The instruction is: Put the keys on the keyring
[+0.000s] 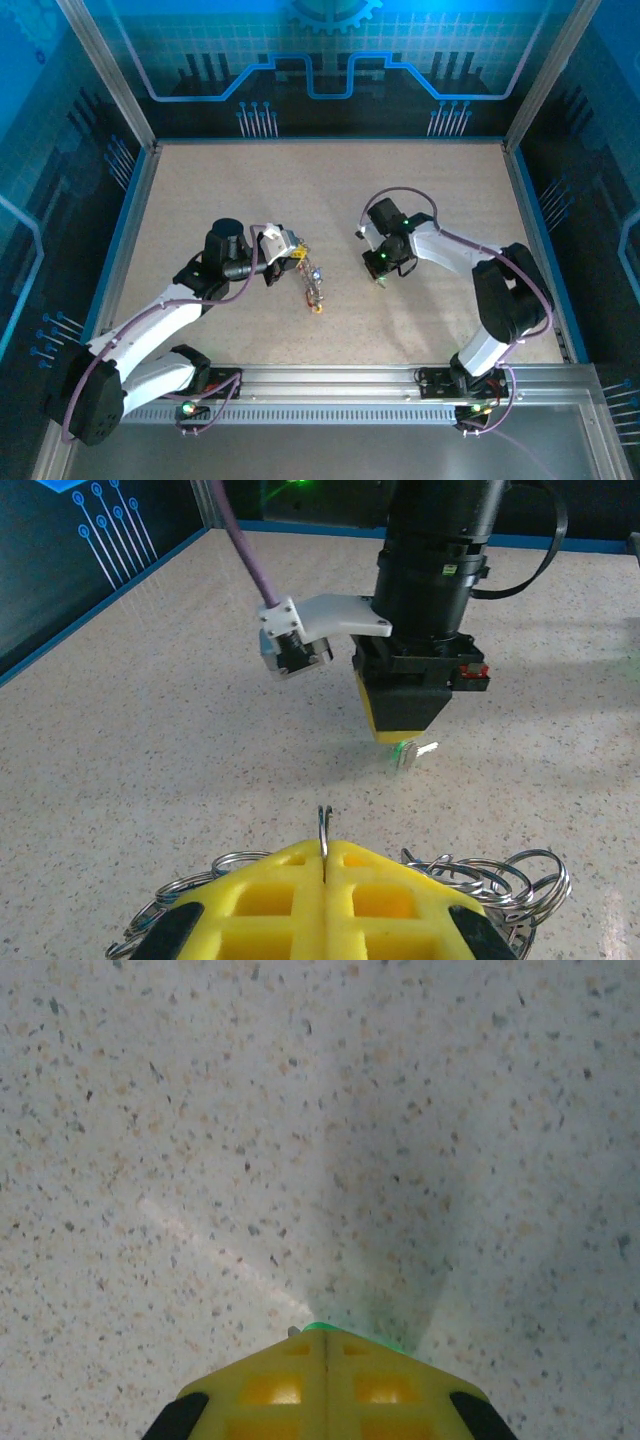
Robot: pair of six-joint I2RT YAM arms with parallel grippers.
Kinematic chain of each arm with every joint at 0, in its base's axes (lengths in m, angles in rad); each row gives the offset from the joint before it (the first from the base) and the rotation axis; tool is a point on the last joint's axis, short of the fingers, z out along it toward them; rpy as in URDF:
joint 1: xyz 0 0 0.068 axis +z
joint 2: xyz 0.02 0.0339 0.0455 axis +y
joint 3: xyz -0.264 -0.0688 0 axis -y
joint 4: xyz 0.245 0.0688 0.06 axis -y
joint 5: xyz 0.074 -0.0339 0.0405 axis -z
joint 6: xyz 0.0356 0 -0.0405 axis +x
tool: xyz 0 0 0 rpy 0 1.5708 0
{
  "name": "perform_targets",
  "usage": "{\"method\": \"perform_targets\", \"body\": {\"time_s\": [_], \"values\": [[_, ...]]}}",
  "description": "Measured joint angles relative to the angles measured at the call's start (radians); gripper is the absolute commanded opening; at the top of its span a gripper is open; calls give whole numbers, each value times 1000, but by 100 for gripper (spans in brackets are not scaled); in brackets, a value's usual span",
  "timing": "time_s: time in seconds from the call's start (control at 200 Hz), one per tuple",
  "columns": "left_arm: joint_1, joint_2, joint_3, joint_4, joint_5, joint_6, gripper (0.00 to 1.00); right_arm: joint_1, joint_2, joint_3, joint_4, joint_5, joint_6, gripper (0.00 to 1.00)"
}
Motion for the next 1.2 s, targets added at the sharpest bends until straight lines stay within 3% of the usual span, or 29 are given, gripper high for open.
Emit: {"method": "perform_targets", "body": {"time_s": [0.705,0.905,1.201], "values": [[0,0,0,-4,-3,1,0,0,143,111,8,-2,-67,0],[0,0,0,-4,-3,1,0,0,146,118,10,5,-75,28],[0,0,0,-4,-3,1,0,-6,146,118,0,-16,-63,34]]}}
